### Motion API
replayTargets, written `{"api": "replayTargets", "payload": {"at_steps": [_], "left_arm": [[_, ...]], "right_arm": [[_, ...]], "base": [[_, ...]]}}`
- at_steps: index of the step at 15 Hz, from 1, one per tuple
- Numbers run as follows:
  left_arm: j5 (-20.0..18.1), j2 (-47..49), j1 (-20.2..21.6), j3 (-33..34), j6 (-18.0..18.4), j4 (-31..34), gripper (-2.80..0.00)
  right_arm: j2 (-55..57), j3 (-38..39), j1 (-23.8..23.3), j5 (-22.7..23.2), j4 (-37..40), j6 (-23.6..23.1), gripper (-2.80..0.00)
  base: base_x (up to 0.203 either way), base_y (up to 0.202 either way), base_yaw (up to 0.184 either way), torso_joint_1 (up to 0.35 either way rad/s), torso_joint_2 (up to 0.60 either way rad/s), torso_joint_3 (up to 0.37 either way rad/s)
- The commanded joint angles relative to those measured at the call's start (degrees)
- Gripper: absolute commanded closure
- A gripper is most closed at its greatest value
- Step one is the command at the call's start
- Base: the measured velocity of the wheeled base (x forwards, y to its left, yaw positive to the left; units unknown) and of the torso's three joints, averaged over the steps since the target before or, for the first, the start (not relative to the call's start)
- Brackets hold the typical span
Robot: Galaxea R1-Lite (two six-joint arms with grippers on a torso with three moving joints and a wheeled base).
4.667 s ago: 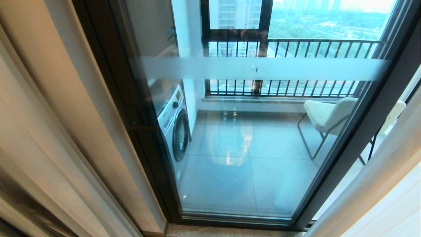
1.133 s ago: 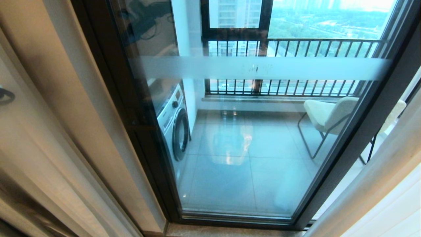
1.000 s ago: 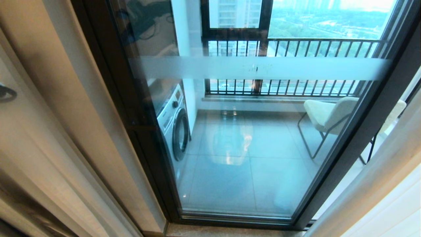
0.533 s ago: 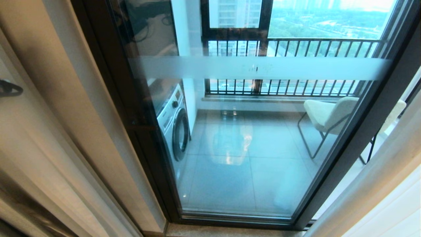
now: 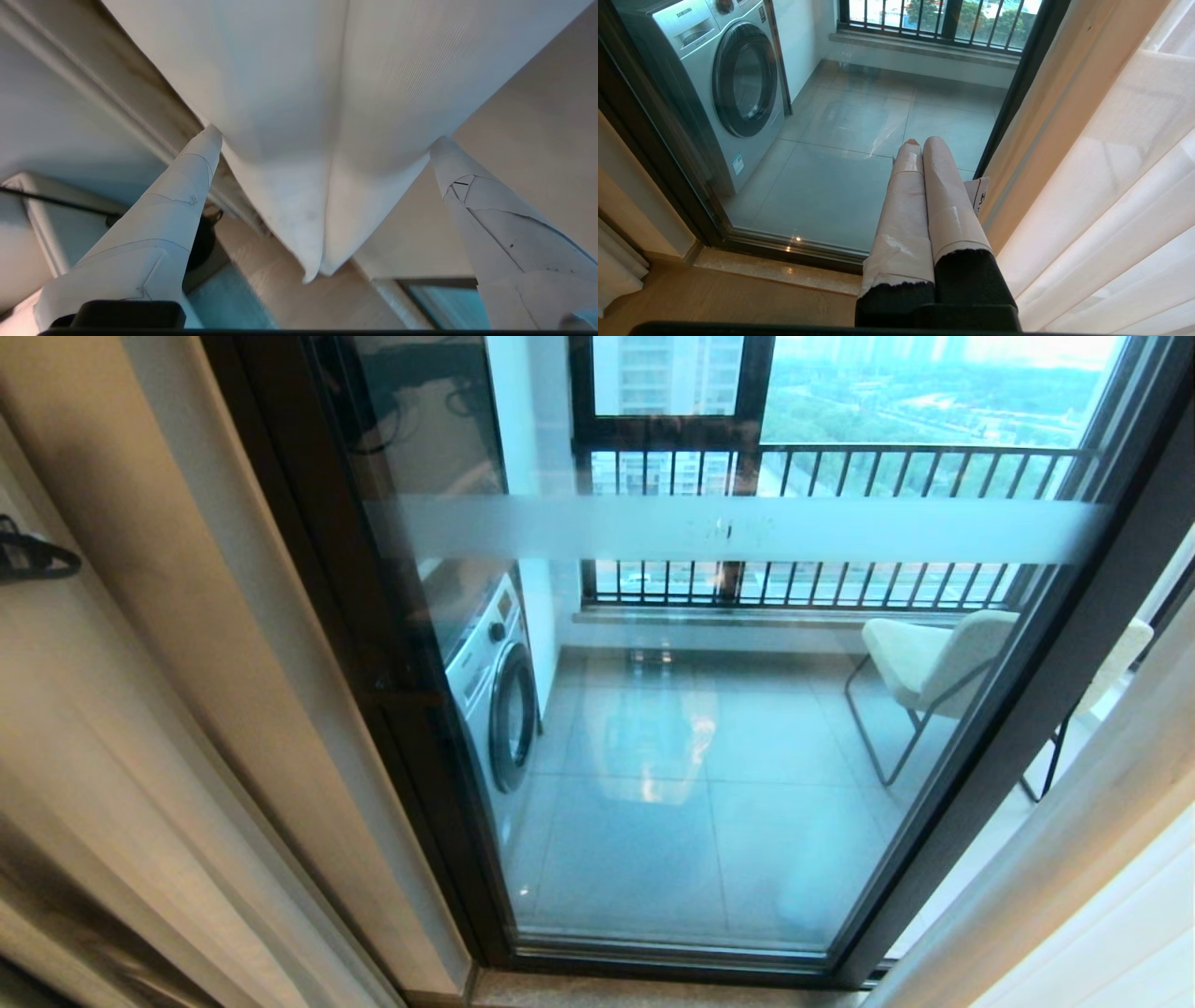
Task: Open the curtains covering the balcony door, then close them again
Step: Close the inner curtains on both sides
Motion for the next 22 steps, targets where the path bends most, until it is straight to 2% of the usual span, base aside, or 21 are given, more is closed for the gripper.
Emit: {"api": "replayTargets", "payload": {"at_steps": [1, 3, 9, 12, 18, 20, 22], "left_arm": [[0.1, 2.6, 0.5, -4.1, 0.0, 0.7, -2.8], [0.3, 4.4, 2.0, -8.1, 0.5, 2.0, -2.8], [0.7, 4.6, 6.4, -8.4, 0.4, -0.9, -2.8], [0.4, 4.4, 7.2, -8.4, -1.3, -3.4, -2.8], [0.3, 2.5, 7.2, -8.4, -7.8, -3.9, -2.8], [-0.3, 2.4, 7.1, -8.5, -7.9, -3.9, -2.8], [-3.2, 2.7, 7.2, -8.5, -7.8, -4.0, -2.8]], "right_arm": [[0.0, 0.0, 0.0, 0.0, 0.0, 0.0, 0.0], [0.0, 0.0, 0.0, 0.0, 0.0, 0.0, 0.0], [0.0, 0.0, 0.0, 0.0, 0.0, 0.0, 0.0], [0.0, 0.0, 0.0, 0.0, 0.0, 0.0, 0.0], [0.0, 0.0, 0.0, 0.0, 0.0, 0.0, 0.0], [0.0, 0.0, 0.0, 0.0, 0.0, 0.0, 0.0], [0.0, 0.0, 0.0, 0.0, 0.0, 0.0, 0.0]], "base": [[0.0, 0.0, 0.0, 0.0, 0.0, 0.0], [0.0, 0.0, 0.0, 0.0, 0.0, 0.0], [0.0, 0.0, 0.0, 0.0, 0.0, 0.0], [0.0, 0.0, 0.0, 0.0, 0.0, 0.0], [0.0, 0.0, 0.0, 0.0, 0.0, 0.0], [0.0, 0.0, 0.0, 0.0, 0.0, 0.0], [0.0, 0.0, 0.0, 0.0, 0.0, 0.0]]}}
